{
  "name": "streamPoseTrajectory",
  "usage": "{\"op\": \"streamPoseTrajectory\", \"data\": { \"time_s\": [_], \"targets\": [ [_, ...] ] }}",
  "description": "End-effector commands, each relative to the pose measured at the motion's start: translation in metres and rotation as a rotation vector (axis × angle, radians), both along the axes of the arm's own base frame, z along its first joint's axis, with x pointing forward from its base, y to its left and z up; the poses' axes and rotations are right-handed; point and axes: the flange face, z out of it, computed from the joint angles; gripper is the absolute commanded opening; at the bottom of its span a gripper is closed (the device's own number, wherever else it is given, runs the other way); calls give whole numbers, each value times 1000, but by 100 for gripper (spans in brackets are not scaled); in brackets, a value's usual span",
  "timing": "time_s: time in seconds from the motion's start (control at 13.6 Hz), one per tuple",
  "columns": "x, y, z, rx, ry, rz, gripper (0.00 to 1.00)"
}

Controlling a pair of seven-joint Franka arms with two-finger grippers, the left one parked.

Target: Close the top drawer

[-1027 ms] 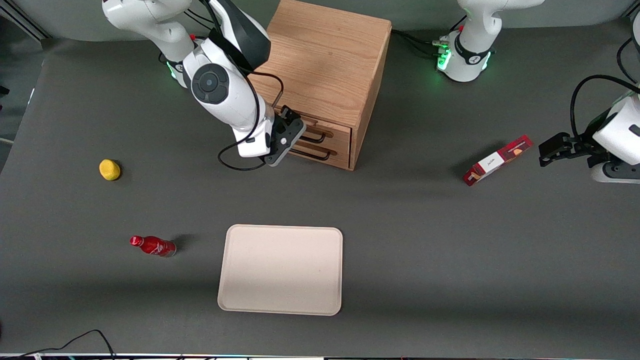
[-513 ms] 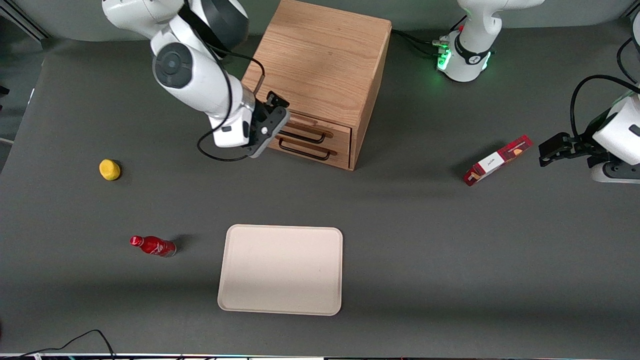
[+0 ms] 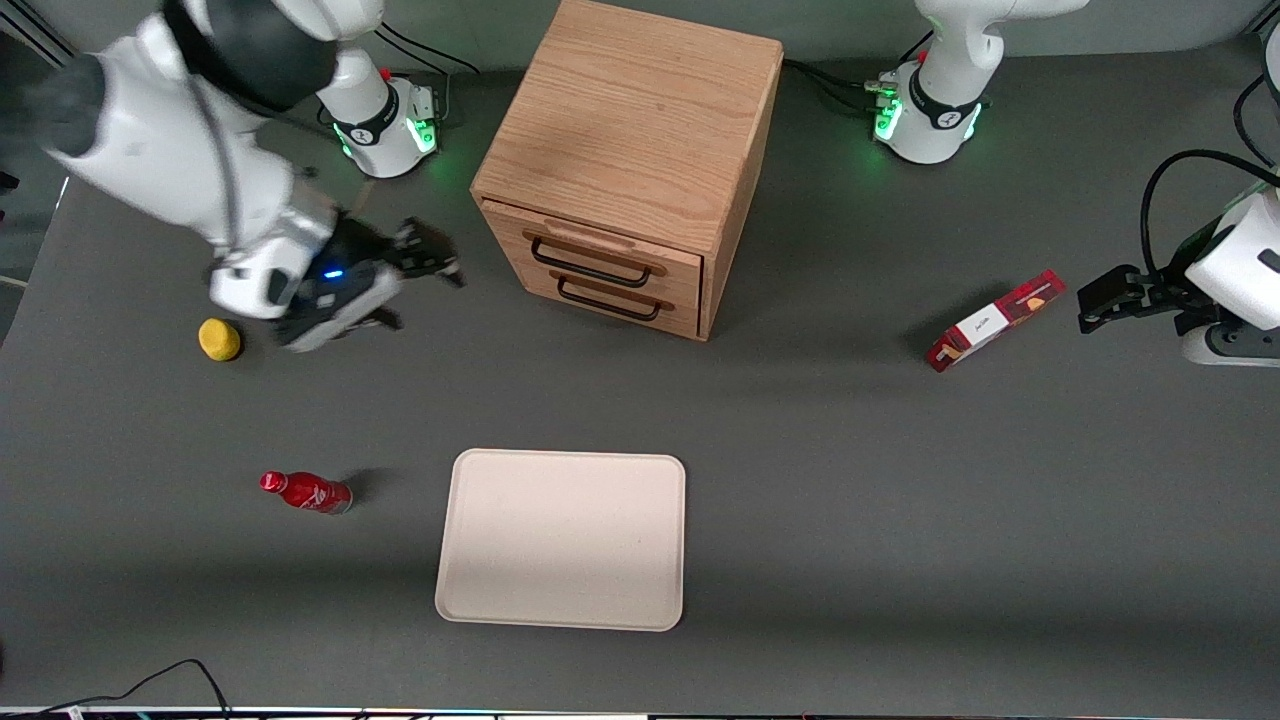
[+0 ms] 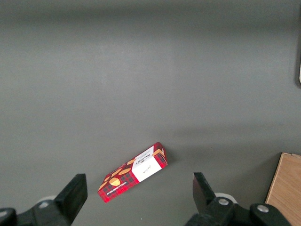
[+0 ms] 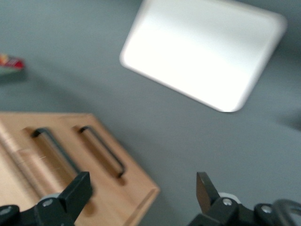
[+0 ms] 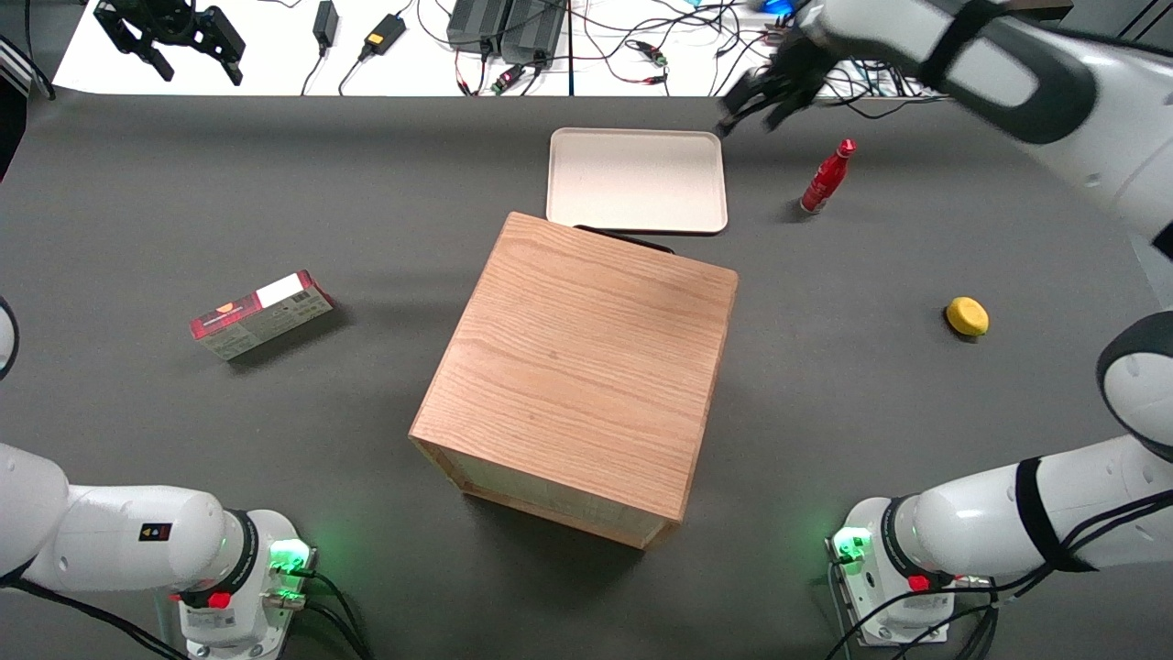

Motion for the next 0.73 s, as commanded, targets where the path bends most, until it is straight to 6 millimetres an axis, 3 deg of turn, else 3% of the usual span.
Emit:
{"op": "streamPoseTrajectory", "data": {
  "time_s": [0.0, 0.29, 0.66],
  "targets": [
    [4, -82, 19, -82, -32, -140, 100],
    [-2, -166, 34, -237, -25, -287, 100],
    [-18, -194, 45, -315, -3, -318, 100]
  ]
}}
